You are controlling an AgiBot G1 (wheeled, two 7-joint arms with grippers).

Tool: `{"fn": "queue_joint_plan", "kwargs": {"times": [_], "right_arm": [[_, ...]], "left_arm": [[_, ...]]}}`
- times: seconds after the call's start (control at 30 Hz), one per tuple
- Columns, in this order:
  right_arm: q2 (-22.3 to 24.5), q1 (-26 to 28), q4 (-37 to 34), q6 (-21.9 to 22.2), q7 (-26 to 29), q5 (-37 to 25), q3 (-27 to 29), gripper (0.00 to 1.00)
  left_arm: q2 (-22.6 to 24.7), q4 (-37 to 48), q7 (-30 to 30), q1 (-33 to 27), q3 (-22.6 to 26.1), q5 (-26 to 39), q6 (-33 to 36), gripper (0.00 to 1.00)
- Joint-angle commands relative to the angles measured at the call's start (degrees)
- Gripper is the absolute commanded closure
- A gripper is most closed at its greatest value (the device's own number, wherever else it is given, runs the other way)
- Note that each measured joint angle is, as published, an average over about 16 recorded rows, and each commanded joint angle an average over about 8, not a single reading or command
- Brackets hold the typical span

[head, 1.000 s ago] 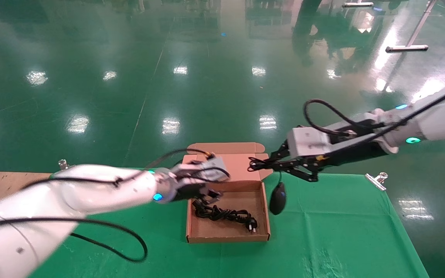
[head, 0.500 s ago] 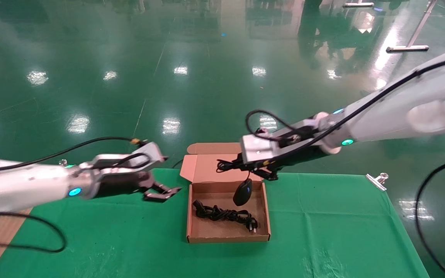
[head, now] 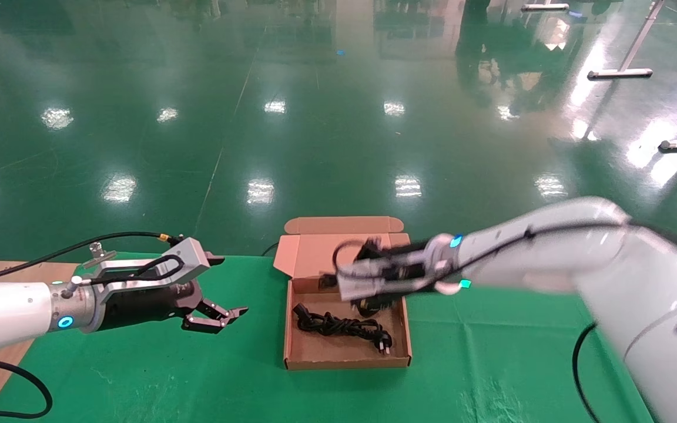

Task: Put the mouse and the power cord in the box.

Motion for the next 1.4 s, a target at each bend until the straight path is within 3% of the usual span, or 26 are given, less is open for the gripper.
{"fn": "queue_joint_plan", "kwargs": {"times": [0.03,0.3,0.4,0.43,0.6,0.7,1.4], "right_arm": [[0.0,-2.26,1.94,3.32,0.72,0.61,-2.18,1.0],[0.12,-5.98,3.01,8.14,4.05,4.31,-9.14,1.0],[0.17,-6.53,3.04,9.15,4.9,5.96,-11.02,0.93],[0.18,-6.63,3.03,9.42,5.12,6.45,-11.51,0.87],[0.22,-6.86,3.08,10.64,5.81,8.55,-13.23,0.25],[0.22,-6.93,3.13,11.04,5.93,9.14,-13.66,0.0],[0.71,-6.76,3.49,10.34,5.8,8.58,-13.01,0.0]], "left_arm": [[0.03,0.19,0.33,0.06,-0.12,-0.16,0.1,0.0],[0.26,0.87,0.82,-0.04,-0.25,-0.33,0.44,0.0],[0.33,1.06,0.96,-0.08,-0.28,-0.37,0.53,0.0],[0.34,1.12,1.0,-0.08,-0.29,-0.38,0.56,0.0],[0.33,1.28,1.13,-0.05,-0.36,-0.49,0.69,0.0],[0.3,1.32,1.16,-0.02,-0.4,-0.55,0.73,0.0],[0.25,1.02,0.99,0.1,-0.7,-0.6,0.95,0.0]]}}
